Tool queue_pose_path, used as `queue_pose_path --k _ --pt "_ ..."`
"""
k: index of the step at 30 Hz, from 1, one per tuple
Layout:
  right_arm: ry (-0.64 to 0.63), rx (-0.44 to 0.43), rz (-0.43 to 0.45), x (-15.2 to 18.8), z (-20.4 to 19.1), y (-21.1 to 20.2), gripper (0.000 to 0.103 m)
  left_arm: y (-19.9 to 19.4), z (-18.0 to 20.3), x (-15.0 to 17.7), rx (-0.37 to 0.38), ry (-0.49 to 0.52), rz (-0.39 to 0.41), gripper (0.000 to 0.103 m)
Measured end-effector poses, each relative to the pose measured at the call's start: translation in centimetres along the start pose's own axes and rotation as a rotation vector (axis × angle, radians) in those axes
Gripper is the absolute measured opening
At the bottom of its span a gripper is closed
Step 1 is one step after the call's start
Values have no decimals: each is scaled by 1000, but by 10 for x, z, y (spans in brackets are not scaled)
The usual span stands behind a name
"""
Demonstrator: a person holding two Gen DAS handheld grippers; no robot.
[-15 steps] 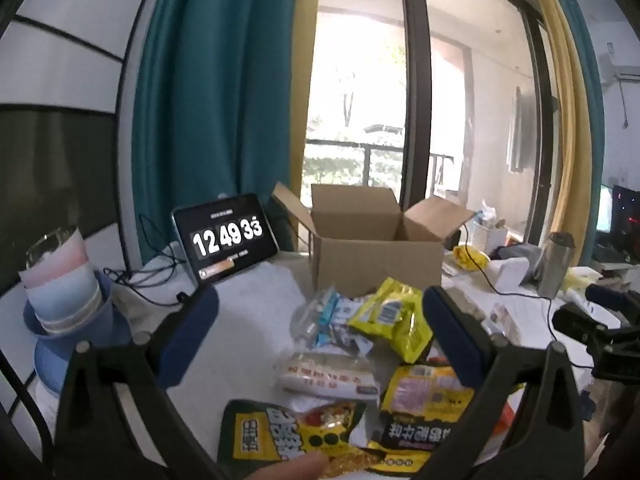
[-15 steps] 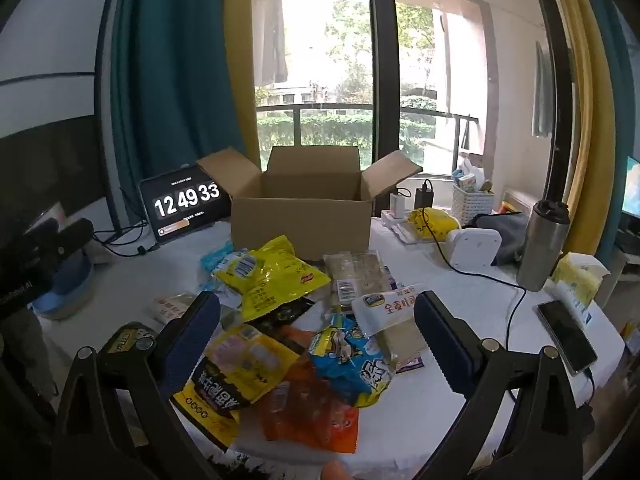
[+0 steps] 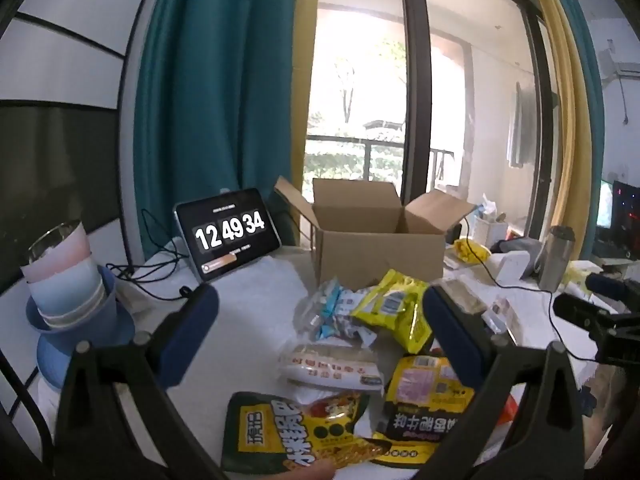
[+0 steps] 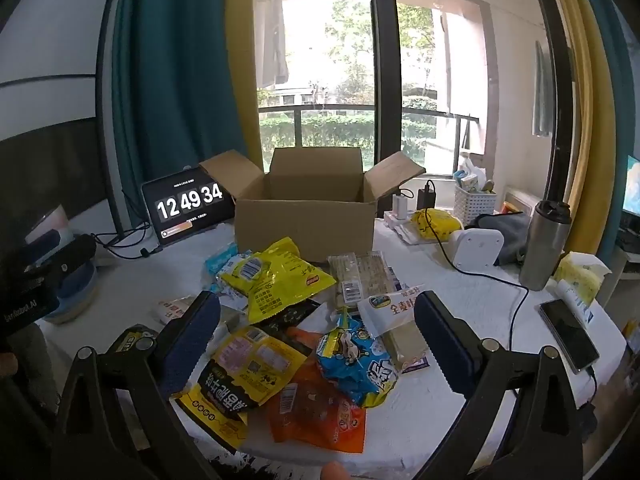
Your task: Organize snacks
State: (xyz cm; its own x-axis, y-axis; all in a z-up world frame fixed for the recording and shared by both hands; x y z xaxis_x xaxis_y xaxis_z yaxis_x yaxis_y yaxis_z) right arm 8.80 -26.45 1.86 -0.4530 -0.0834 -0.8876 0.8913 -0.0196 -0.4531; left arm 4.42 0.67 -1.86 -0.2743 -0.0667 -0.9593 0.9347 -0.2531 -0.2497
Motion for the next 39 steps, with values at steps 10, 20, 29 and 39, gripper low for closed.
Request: queue_pose_path --k 10,20,29,39 --pt "0 -1 2 3 -3 -1 100 3 2 6 0 1 -5 103" --pt "1 -2 2 3 -3 0 100 3 3 8 3 0 -10 103" --pt "1 -2 2 3 -3 0 100 3 3 9 2 0 -12 103" --pt "2 -2 1 4 -3 0 100 2 8 14 15 9 -21 103"
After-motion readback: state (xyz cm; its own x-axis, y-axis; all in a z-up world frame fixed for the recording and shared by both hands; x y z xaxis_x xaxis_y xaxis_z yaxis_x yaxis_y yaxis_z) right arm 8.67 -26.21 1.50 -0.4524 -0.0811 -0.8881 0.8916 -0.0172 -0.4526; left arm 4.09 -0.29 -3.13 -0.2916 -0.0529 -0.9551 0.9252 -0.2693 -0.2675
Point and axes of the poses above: each gripper's, at about its wrist camera, not at the fingertips, and y roughly the way its jaws point, z to its right, x to its underside, the point moved 5 cm from there along y, roughly the way its jaws point, and after that the axes turned 14 degrees about x, right-handed, at the moved point
